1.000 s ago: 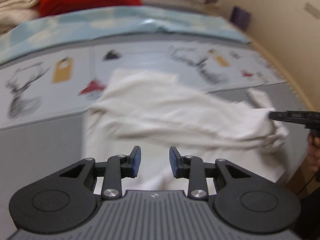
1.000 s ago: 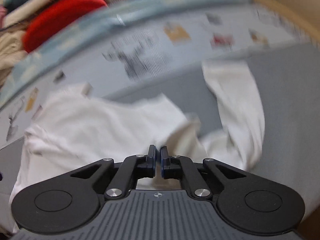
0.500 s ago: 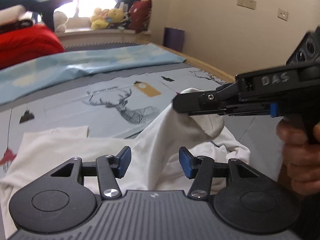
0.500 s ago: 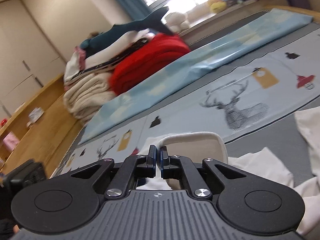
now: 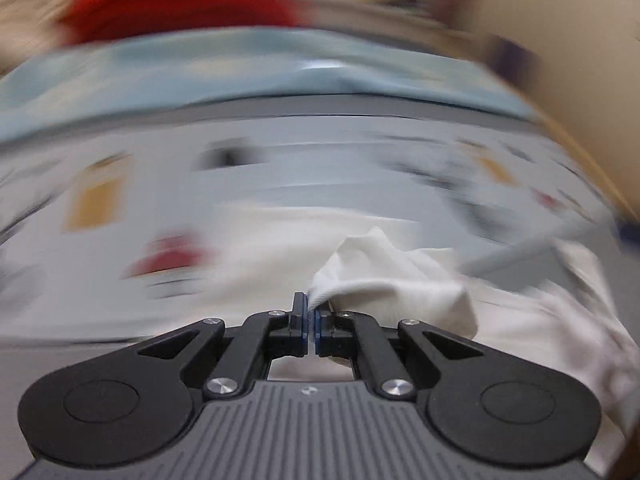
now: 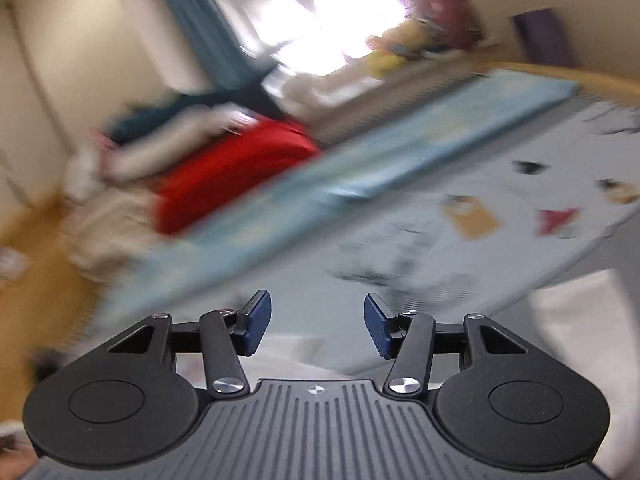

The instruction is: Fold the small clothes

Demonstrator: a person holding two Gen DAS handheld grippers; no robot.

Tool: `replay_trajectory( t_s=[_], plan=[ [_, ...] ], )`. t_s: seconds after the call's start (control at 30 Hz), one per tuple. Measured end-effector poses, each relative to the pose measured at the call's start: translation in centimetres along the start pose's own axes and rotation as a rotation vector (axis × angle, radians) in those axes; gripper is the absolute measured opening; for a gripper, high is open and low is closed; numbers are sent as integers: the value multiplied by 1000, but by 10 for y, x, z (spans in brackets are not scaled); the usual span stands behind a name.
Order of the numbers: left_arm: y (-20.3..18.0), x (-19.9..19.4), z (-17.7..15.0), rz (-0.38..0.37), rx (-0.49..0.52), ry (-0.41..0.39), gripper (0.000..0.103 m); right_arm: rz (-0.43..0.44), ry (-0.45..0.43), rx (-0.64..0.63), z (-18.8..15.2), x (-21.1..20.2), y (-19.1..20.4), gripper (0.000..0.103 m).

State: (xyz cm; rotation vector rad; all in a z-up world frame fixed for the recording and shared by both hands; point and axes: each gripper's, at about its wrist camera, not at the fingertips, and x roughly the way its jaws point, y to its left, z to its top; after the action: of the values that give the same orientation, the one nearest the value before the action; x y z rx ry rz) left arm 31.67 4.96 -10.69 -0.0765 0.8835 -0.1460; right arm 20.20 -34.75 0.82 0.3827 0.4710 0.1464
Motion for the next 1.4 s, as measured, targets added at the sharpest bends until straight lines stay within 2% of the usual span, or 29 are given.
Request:
replay_trajectory(
  t_s=[0.1,0.13,0.17,0.2,0.23,0.27,0.3,0.33,0.4,0.43,0.47,0.5,0.57,0.6,0.7,0.73,0.8,0.83,0.9,0.93,0.97,1.0,1.07,1.1,1.13,1.17,1.2,1.33,1.4],
  plan=[
    [105,-9,8,190,-162,3,3,-190,163,-115,-11,42,0,54],
    [145,-17,7,289,-227,-2,3,-244,218,-172,-17,57,3,52],
    [188,-27,4,428,-299,-8,3,-280,263,-220,-23,69,6,52],
    [231,-39,-3,633,-377,-11,3,-318,306,-270,-29,81,9,52],
    [261,-48,-7,804,-436,-6,4,-350,329,-310,-34,89,12,52],
    [289,-59,-15,943,-507,3,5,-368,338,-337,-36,94,14,52],
    [308,-69,-21,1002,-580,10,5,-371,334,-350,-37,96,15,52],
    [315,-77,-24,1004,-636,-4,5,-373,328,-349,-36,97,15,52],
    [304,-78,-14,930,-654,-52,8,-390,320,-332,-34,98,11,52],
    [285,-71,-4,849,-602,-67,20,-399,321,-324,-32,98,11,52],
    [265,-66,4,756,-539,-78,36,-407,324,-315,-32,98,9,52],
    [237,-54,16,615,-456,-92,41,-412,328,-307,-31,98,7,52],
    [184,-30,29,364,-326,-95,44,-420,335,-296,-27,99,-1,53],
    [156,-19,33,262,-265,-82,44,-426,343,-287,-27,99,-5,53],
    [75,10,37,43,-108,-27,44,-393,409,-215,-30,102,-20,53],
    [54,15,35,8,-71,-17,45,-376,444,-201,-33,105,-24,53],
    [18,28,35,-18,0,-6,53,-373,484,-218,-40,109,-27,54],
    [6,35,36,-17,22,-1,62,-374,482,-233,-42,110,-27,55],
    [-15,48,36,-23,42,20,63,-373,474,-240,-42,112,-27,54],
    [-18,55,34,-31,45,33,63,-372,471,-234,-42,112,-27,46],
    [-19,63,31,-33,48,46,63,-362,468,-233,-42,112,-26,25],
    [-23,71,30,-23,57,63,63,-349,461,-246,-42,112,-22,15],
    [-9,90,25,47,93,108,63,-356,438,-300,-39,111,-15,0],
    [-9,96,23,64,109,126,63,-346,429,-313,-37,109,-13,0],
    [-7,96,22,52,109,116,56,-334,423,-312,-33,109,-12,0],
    [-5,95,23,22,108,116,22,-325,411,-310,-30,108,-10,0],
    [-4,94,24,11,107,125,1,-322,397,-312,-27,107,-9,0],
    [0,84,30,4,120,127,1,-348,351,-272,-8,101,-13,0],
    [2,75,35,5,117,105,1,-356,337,-208,2,98,-20,11]
  ],
)
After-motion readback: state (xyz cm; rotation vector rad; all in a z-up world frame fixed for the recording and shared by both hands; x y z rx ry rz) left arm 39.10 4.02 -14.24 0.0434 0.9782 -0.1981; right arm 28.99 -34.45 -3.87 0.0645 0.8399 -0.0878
